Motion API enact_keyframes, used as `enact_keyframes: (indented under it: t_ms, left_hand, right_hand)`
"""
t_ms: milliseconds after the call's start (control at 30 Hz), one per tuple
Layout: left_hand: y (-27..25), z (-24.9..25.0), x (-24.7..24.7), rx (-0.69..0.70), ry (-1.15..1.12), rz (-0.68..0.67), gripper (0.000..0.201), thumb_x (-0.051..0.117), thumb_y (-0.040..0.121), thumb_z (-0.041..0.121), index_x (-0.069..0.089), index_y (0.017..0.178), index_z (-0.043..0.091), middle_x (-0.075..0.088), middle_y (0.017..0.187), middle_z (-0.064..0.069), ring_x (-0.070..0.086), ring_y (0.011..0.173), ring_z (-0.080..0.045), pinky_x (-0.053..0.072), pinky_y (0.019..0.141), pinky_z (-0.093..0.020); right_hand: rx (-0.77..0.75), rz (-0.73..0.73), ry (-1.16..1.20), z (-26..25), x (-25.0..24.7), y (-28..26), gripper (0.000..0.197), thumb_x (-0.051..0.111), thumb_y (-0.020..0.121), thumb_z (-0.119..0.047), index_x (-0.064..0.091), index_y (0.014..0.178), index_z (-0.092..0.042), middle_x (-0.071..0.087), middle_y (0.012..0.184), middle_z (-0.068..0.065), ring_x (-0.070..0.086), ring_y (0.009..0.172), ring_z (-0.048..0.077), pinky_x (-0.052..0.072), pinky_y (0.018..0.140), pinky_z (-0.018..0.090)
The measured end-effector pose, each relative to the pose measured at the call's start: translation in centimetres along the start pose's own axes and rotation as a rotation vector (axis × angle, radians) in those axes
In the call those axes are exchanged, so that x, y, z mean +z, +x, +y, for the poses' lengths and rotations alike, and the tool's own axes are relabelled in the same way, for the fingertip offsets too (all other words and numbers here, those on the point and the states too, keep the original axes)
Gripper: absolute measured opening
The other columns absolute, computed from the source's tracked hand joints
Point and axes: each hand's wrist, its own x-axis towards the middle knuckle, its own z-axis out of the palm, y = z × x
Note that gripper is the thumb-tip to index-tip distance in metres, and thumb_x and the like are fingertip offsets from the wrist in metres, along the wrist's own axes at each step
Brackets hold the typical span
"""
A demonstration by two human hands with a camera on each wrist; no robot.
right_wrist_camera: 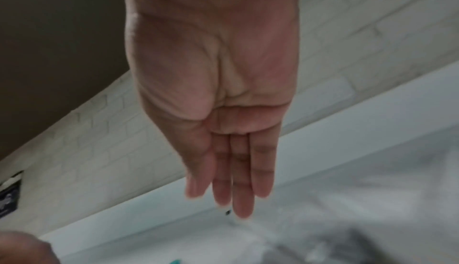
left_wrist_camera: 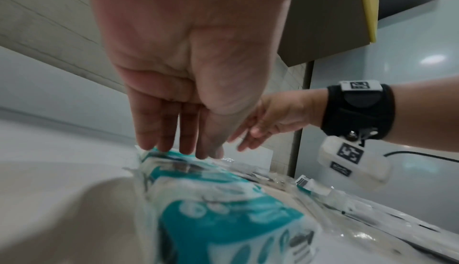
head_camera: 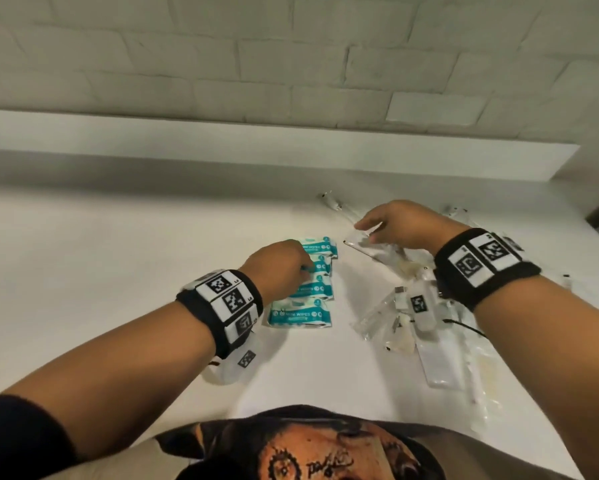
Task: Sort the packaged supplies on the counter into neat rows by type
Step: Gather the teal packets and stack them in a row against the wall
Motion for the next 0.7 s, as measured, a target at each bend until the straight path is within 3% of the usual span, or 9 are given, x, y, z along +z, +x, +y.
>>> enact_keyframes:
  t_ms: [67, 167, 267, 367, 467, 567, 700]
  left_hand:
    - [0.7, 0.4, -0.3, -0.019, -0.003, 0.019, 0.038, 0.047, 0.096, 0.033, 0.057, 0.131, 0.023, 0.053, 0.135, -0.001, 0.054, 0.118, -0.022, 0.044, 0.100, -0.035]
    - [1.8, 1.3, -0.7, -0.023, 0.038, -0.020, 0.047, 0.042, 0.098, 0.036, 0.044, 0.142, 0.021, 0.041, 0.148, -0.002, 0.043, 0.132, -0.022, 0.035, 0.108, -0.035]
    - [2.1, 1.4, -0.6, -0.063, 0.074, -0.066, 0.048, 0.042, 0.097, 0.042, 0.048, 0.138, 0.019, 0.046, 0.141, -0.003, 0.049, 0.125, -0.022, 0.041, 0.103, -0.036]
    - [1.8, 0.9, -0.6, -0.069, 0.095, -0.047, 0.042, 0.046, 0.094, 0.041, 0.056, 0.129, 0.018, 0.051, 0.130, -0.003, 0.054, 0.115, -0.022, 0.045, 0.097, -0.036]
    - [1.6, 0.7, -1.0, -0.080, 0.105, -0.042, 0.040, 0.050, 0.092, 0.042, 0.060, 0.123, 0.019, 0.054, 0.124, -0.003, 0.056, 0.110, -0.022, 0.047, 0.093, -0.036]
    - [1.3, 0.7, -0.9, -0.096, 0.094, -0.038, 0.043, 0.052, 0.091, 0.041, 0.058, 0.127, 0.017, 0.053, 0.126, -0.003, 0.056, 0.111, -0.023, 0.047, 0.092, -0.034]
    - [1.0, 0.6, -0.6, -0.105, 0.056, -0.016, 0.047, 0.053, 0.092, 0.039, 0.052, 0.135, 0.018, 0.050, 0.134, -0.002, 0.053, 0.118, -0.022, 0.044, 0.098, -0.033]
  right_hand:
    - [0.067, -0.089, -0.068, 2.2, -0.8, -2.2, 0.034, 0.077, 0.079, -0.027, 0.068, 0.111, -0.028, 0.066, 0.117, -0.008, 0.059, 0.093, 0.007, 0.043, 0.074, 0.020]
    - [0.187, -0.306, -0.246, 4.3, 0.3, -4.8, 0.061, 0.086, 0.061, -0.042, 0.055, 0.113, -0.034, 0.054, 0.115, -0.012, 0.055, 0.100, 0.012, 0.047, 0.085, 0.031]
    - [0.181, -0.334, -0.363, 5.0, 2.7, -6.1, 0.074, 0.089, 0.051, -0.041, 0.044, 0.109, -0.034, 0.043, 0.105, -0.011, 0.050, 0.092, 0.013, 0.043, 0.069, 0.029]
    - [0.159, -0.268, -0.418, 5.1, 3.4, -6.2, 0.056, 0.083, 0.061, -0.025, 0.045, 0.101, -0.026, 0.050, 0.100, -0.004, 0.052, 0.082, 0.014, 0.039, 0.060, 0.026]
    - [0.178, -0.238, -0.190, 4.0, 1.8, -6.0, 0.045, 0.077, 0.069, -0.015, 0.048, 0.102, -0.025, 0.059, 0.094, -0.002, 0.059, 0.076, 0.014, 0.045, 0.059, 0.026]
    - [0.094, -0.165, 0.149, 2.5, 0.7, -4.5, 0.041, 0.071, 0.081, -0.017, 0.052, 0.118, -0.023, 0.061, 0.096, 0.000, 0.060, 0.079, 0.017, 0.051, 0.073, 0.033]
    - [0.140, -0.294, 0.362, 1.0, 2.2, -1.8, 0.031, 0.055, 0.094, -0.011, 0.056, 0.125, -0.008, 0.064, 0.115, 0.016, 0.063, 0.092, 0.024, 0.052, 0.088, 0.040]
